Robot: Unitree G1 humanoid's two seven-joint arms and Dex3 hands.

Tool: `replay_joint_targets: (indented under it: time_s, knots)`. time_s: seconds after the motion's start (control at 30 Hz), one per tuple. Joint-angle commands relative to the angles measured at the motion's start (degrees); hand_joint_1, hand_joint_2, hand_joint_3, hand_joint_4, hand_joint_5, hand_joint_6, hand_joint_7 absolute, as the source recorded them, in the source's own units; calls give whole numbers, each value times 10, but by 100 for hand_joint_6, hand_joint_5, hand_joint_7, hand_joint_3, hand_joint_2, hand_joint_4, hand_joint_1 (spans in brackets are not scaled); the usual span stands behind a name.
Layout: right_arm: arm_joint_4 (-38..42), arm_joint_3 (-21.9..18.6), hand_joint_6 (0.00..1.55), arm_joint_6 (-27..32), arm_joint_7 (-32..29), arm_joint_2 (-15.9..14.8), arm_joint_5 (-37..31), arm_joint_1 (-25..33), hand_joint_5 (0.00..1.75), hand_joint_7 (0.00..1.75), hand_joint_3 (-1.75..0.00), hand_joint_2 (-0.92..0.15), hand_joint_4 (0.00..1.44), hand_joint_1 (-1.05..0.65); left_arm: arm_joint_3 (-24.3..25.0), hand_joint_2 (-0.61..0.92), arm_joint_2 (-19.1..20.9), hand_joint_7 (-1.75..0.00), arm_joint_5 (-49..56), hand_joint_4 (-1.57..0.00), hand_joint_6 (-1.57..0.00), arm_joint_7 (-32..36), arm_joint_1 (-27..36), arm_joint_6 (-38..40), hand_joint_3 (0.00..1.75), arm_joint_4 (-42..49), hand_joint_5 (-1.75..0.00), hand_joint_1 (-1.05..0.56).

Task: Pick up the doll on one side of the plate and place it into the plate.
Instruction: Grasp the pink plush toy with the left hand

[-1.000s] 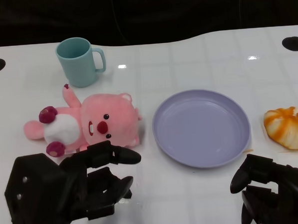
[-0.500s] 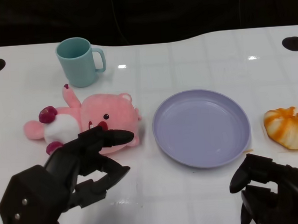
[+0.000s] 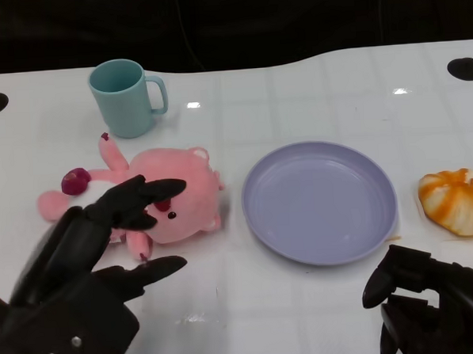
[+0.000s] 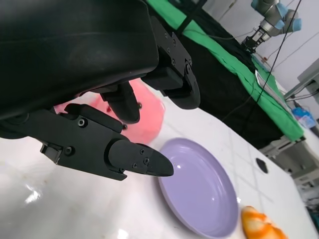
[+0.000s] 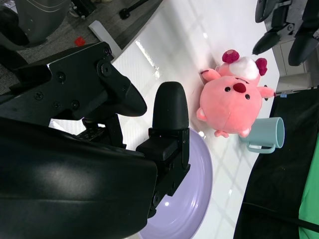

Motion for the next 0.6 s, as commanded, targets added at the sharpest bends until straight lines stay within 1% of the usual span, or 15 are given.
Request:
replay_joint_targets:
  time_s: [0.03, 0.1, 0.17, 0.23, 0.33, 0.6]
  knots:
    - [-8, -6, 51, 1, -2, -3, 2, 4, 175, 158, -116, -67, 66, -9, 1, 92, 25, -18, 42, -20, -38, 8, -12, -8, 4, -7, -82, -47]
    - [-9, -7, 51, 2, -2, -4, 2, 5, 175, 158, -116, -68, 66, -9, 1, 92, 31, -10, 68, -22, -41, 12, -18, -11, 1, -4, -69, -48]
    - [-10, -8, 51, 5, -3, -5, 1, 5, 175, 158, -116, -68, 66, -8, -1, 92, 43, -7, 100, -21, -42, 18, -26, -21, 1, 4, -63, -50]
    - [-11, -8, 51, 5, -2, -6, 2, 5, 175, 158, -116, -68, 65, -8, -3, 92, 53, -6, 128, -21, -42, 21, -33, -30, 0, 11, -60, -50]
    - [-9, -10, 50, 2, 1, -5, 6, 6, 175, 158, -116, -68, 65, -8, -7, 91, 66, -2, 165, -13, -37, 18, -48, -27, 0, 20, -55, -52]
    - [-7, -8, 51, -4, 1, -6, 2, 9, 175, 158, -115, -67, 66, -9, -25, 89, 90, 0, 252, -2, -27, -4, -90, 1, 0, 47, -50, -59]
